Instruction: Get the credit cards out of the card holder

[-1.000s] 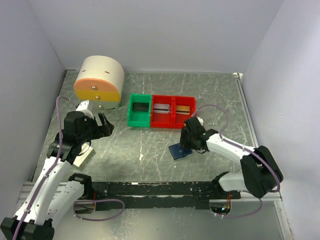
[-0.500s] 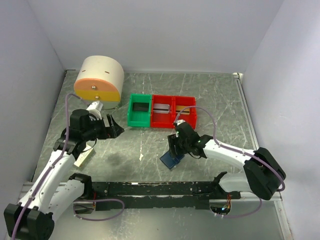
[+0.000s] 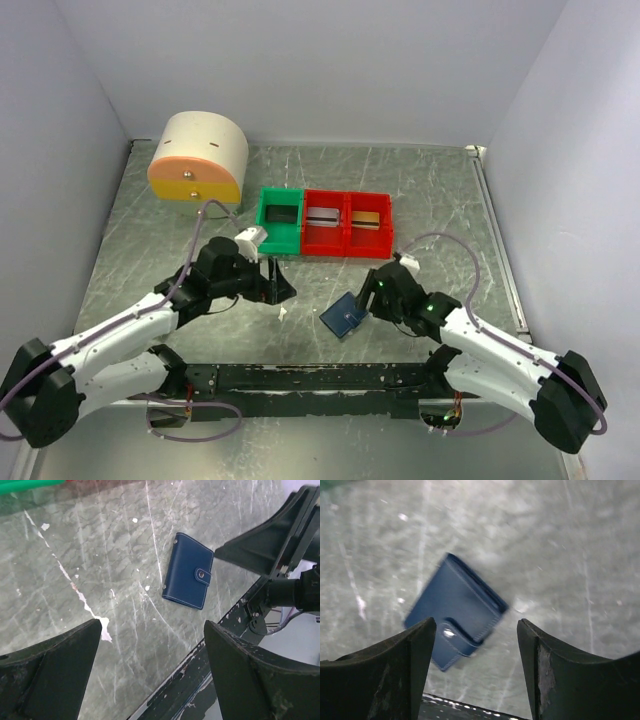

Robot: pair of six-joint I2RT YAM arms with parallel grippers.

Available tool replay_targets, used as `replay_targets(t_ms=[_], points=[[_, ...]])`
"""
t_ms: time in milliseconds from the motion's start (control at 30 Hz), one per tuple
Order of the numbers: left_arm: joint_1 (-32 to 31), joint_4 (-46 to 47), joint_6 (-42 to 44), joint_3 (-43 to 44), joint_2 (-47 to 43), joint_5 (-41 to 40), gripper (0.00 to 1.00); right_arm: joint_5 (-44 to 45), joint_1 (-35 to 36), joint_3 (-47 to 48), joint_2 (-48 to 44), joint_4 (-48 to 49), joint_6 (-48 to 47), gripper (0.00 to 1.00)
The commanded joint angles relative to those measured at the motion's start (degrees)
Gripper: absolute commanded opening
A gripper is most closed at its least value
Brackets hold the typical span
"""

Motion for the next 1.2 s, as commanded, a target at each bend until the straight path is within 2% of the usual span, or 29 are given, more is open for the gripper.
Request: replay_targets(t_ms=[0,100,233,367,667,733,833,1000,1167], points=[[-4.27,10.45,-2.47,-0.58,5.39,-4.07,0.95,-1.02,0.20,-5.76,-2.85,0.19,9.84,0.67],[-7.91,12.63,-1.80,1.54,11.15,-5.93,0.95,-2.17,0.19,-7.62,-1.22,3.27,9.64,0.67],[-12.19,12.56,-1.26,4.84,18.18,-10.38,0.95,-7.69,0.04,-6.55,6.27,9.94,5.49,0.58],[-13.76,16.45,-3.83,3.91,21.31,-10.35,0.95,-12.77,0.09,-4.71,13.74,17.26,1.17,0.51],[-14.09,15.88,-9.65,-0.41,20.12,-17.24,0.97,-22.97,0.22,3.16,23.62,22.86,-14.26,0.52],[-14.18,16.63,-11.32,-1.60,19.33,-17.57,0.88,-27.22,0.21,5.03,25.58,23.73,-17.69,0.54],[-14.19,17.67,-13.42,-3.88,17.38,-18.85,0.87,-30.20,0.47,8.91,29.13,21.90,-20.17,0.54],[-14.23,13.66,-13.65,-4.63,13.66,-21.44,0.84,-26.25,1.03,12.36,27.89,18.14,-20.76,0.55],[-14.22,13.26,-15.29,-7.14,11.86,-21.48,0.77,-15.39,2.41,14.29,23.07,9.58,-19.22,0.56]])
